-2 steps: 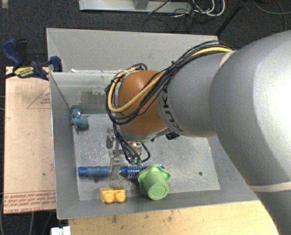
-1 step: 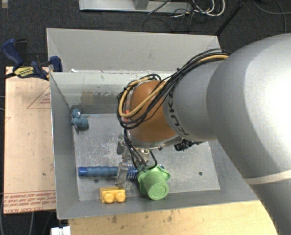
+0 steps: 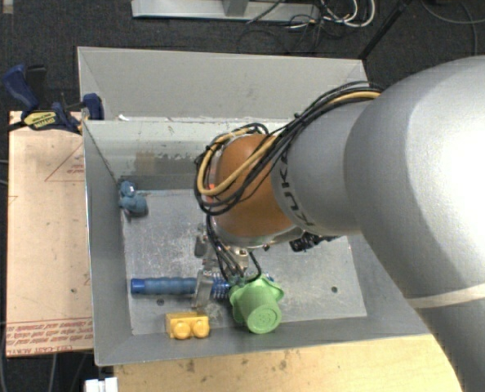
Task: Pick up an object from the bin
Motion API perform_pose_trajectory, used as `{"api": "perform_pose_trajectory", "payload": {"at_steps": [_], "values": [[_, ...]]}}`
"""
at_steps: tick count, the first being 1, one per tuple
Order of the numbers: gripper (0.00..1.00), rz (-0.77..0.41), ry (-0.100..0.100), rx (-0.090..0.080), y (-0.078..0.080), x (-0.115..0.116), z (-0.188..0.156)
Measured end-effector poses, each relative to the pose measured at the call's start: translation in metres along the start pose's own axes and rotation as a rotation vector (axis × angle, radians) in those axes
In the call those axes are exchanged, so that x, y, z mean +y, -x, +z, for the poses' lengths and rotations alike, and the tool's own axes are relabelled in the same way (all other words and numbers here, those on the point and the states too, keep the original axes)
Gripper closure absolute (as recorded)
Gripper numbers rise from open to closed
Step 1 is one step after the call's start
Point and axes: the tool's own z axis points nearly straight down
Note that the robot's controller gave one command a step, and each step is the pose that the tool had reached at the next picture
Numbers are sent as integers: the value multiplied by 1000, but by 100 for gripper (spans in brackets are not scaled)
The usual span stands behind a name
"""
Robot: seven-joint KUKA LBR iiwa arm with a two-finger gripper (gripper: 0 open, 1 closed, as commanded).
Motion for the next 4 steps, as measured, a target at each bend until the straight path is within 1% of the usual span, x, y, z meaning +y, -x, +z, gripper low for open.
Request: {"api": "perform_pose_trajectory", "payload": {"at_steps": [1,2,4], "values": [[100,1,0,-1,0,0,-1],[100,1,1,-4,0,0,-21],[100,1,1,-3,0,1,-35]]}}
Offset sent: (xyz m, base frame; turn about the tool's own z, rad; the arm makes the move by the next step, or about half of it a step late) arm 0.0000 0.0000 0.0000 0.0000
